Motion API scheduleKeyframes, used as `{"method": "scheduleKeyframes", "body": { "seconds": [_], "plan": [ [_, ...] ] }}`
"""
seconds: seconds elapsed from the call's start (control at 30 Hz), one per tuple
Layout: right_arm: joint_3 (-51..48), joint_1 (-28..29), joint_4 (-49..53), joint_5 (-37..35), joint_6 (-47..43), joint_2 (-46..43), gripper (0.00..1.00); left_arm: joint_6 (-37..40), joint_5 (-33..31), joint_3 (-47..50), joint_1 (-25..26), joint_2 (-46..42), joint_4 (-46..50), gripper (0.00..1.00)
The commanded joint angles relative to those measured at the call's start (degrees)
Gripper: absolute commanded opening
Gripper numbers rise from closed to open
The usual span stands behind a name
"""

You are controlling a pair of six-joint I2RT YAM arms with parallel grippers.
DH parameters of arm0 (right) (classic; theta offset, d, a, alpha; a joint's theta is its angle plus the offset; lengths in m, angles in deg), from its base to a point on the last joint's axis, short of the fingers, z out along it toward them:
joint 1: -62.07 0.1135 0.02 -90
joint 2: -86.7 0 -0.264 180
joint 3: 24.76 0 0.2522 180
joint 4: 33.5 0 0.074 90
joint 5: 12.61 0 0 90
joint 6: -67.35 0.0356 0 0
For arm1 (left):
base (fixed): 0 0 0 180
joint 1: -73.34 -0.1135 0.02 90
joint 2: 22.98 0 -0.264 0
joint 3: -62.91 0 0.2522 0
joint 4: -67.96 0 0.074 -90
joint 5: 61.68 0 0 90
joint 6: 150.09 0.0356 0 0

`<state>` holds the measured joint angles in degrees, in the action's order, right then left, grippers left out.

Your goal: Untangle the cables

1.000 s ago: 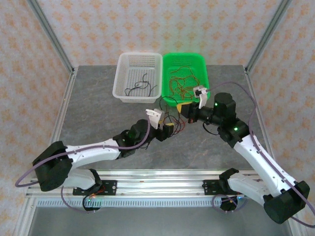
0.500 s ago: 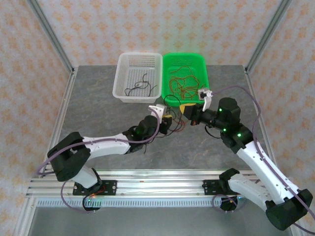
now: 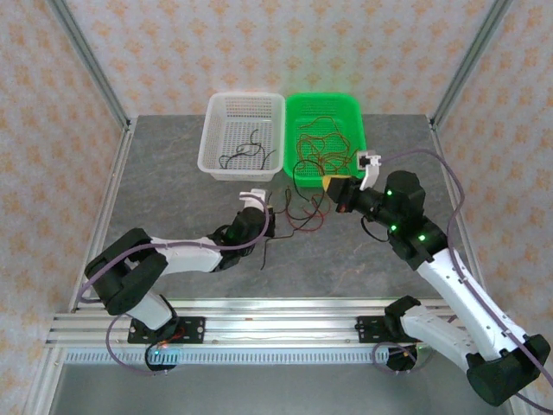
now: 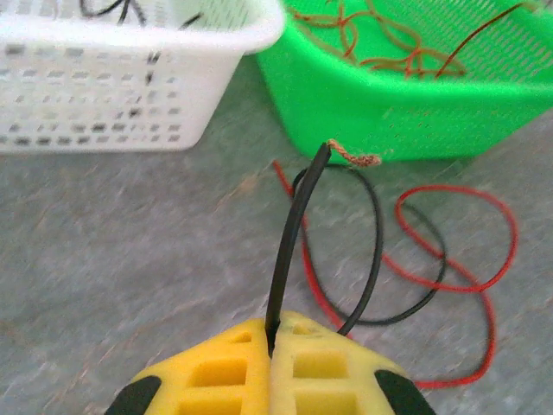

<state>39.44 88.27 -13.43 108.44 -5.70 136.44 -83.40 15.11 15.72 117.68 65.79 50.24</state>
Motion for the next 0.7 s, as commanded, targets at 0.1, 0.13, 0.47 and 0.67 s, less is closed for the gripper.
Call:
{"method": "scheduleKeyframes", "body": {
  "seconds": [0.1,0.13,0.47,0.67],
  "plan": [
    [4.51,0.0,-3.67,-3.54,1.53,-0.03,0.0,-4.26,-2.42,5.69,-0.92,1.24,-5.11,0.0],
    [5.03,0.02,-3.76,-3.78,1.67,0.33,0.0,-4.6,-2.48,6.57,-1.03,1.18,-5.49,0.0],
    [16.63,0.0,-2.42,-7.08,2.12,7.46,0.0,-5.52,-4.23,12.01,-1.1,-6.58,-2.11,0.38],
    [26.78,0.0,-1.63,-7.67,2.48,13.47,0.0,-6.13,-5.77,15.16,-1.1,-15.11,2.09,0.45]
  ]
}}
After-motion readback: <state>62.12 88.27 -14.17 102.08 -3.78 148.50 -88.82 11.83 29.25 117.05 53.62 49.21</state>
